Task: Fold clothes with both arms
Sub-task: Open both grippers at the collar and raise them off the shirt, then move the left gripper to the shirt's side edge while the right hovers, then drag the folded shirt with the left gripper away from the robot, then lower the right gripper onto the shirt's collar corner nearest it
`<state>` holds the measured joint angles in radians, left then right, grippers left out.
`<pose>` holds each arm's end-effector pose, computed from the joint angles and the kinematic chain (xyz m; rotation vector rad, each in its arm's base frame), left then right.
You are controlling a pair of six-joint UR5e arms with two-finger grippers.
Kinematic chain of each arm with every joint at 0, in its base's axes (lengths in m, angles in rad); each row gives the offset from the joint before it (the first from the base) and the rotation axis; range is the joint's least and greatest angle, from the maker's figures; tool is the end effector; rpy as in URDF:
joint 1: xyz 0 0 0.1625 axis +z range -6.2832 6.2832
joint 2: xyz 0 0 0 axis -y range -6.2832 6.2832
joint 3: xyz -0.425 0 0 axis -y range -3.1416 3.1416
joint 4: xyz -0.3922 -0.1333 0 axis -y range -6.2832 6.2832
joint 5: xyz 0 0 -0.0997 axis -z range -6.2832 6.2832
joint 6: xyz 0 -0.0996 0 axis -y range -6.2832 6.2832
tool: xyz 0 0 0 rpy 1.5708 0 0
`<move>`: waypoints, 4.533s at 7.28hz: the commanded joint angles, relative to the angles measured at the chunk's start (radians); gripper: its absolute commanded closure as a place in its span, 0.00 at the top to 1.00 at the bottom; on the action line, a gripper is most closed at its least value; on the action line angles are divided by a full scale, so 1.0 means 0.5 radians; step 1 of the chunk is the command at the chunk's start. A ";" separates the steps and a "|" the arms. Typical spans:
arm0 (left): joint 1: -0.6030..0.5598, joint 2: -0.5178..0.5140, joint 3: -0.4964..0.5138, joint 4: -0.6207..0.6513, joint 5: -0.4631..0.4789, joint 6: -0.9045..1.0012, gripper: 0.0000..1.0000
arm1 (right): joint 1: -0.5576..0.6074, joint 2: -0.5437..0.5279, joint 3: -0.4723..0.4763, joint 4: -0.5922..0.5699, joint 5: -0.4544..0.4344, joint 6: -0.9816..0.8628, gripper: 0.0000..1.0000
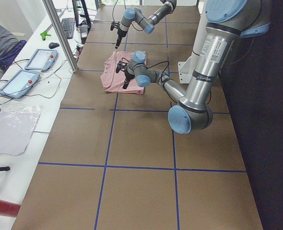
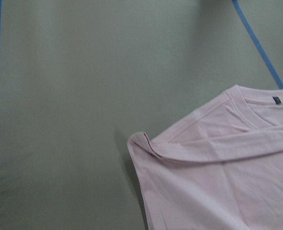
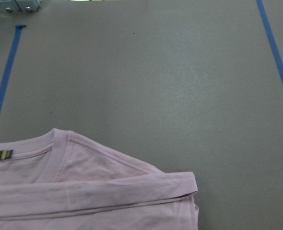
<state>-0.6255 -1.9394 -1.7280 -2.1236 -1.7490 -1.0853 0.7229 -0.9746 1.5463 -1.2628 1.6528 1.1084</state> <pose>0.4397 -0.4602 0.3206 0.4307 0.9982 -0.0298 -0.4485 -0.5626 0.2884 0.4283 -0.7735 0.2073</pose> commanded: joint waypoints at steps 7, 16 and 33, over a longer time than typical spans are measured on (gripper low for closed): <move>0.235 0.133 -0.008 0.016 0.148 -0.109 0.84 | -0.004 -0.066 0.270 -0.235 0.278 -0.404 1.00; 0.294 0.194 -0.029 0.020 0.145 -0.121 0.00 | 0.012 -0.112 0.273 -0.217 0.253 -0.413 1.00; -0.642 -0.619 1.370 -0.542 0.031 0.934 1.00 | -0.228 0.709 -0.790 0.052 -0.139 0.228 0.86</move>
<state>-0.9485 -2.2511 -1.0364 -2.3940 -1.7313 -0.6164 0.6226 -0.6806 1.2832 -1.2958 1.6065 1.2017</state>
